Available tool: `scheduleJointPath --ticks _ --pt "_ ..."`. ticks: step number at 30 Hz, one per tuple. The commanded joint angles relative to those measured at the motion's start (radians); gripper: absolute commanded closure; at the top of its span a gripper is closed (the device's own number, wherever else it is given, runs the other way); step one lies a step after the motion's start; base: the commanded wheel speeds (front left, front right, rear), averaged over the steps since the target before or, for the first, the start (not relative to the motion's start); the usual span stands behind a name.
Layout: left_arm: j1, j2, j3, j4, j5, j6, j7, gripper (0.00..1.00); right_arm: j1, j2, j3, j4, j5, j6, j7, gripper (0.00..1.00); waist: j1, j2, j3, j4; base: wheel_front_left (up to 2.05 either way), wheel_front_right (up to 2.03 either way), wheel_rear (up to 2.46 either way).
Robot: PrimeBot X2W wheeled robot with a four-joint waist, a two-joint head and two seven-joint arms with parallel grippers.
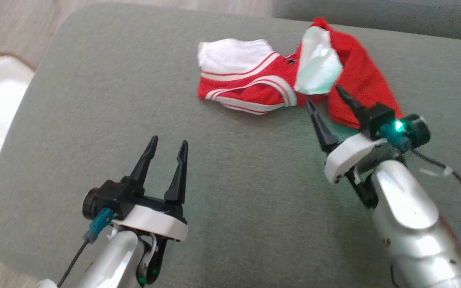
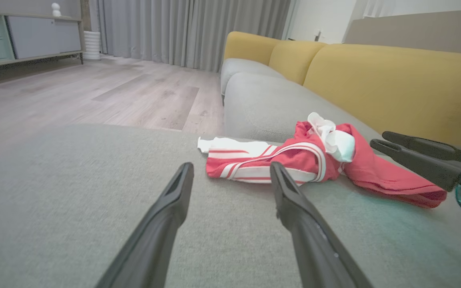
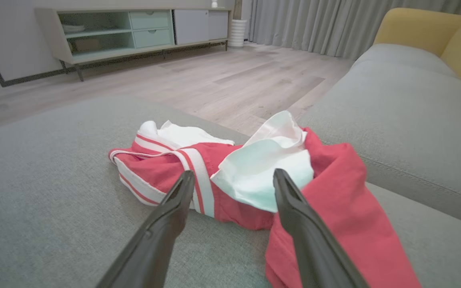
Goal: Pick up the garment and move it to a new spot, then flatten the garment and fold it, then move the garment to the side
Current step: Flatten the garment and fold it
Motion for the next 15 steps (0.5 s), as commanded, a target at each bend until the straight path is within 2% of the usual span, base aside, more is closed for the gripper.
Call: scheduleJointPath --ticks 1,7,15 --pt "-0.045 0.001 0.038 -0.013 0.015 -0.009 -0.009 0.00 -0.065 -0.006 0.016 0.020 -0.013 -0.001 -0.001 0.00 -0.0001 -0.0001 0.040 0.054 0.00 0.00 0.00" --pt "-0.055 -0.026 0.062 0.008 0.034 -0.030 -0.009 0.00 -0.149 -0.024 0.010 0.169 -0.028 -0.001 -0.022 0.00 -0.0001 -0.0001 0.067 0.099 0.00 0.00 0.00" --pt "-0.058 -0.052 0.087 0.020 0.059 -0.049 -0.009 0.00 -0.207 -0.023 -0.014 0.288 -0.043 -0.001 -0.071 0.00 -0.0001 -0.0001 0.077 0.111 0.00 0.00 0.00"
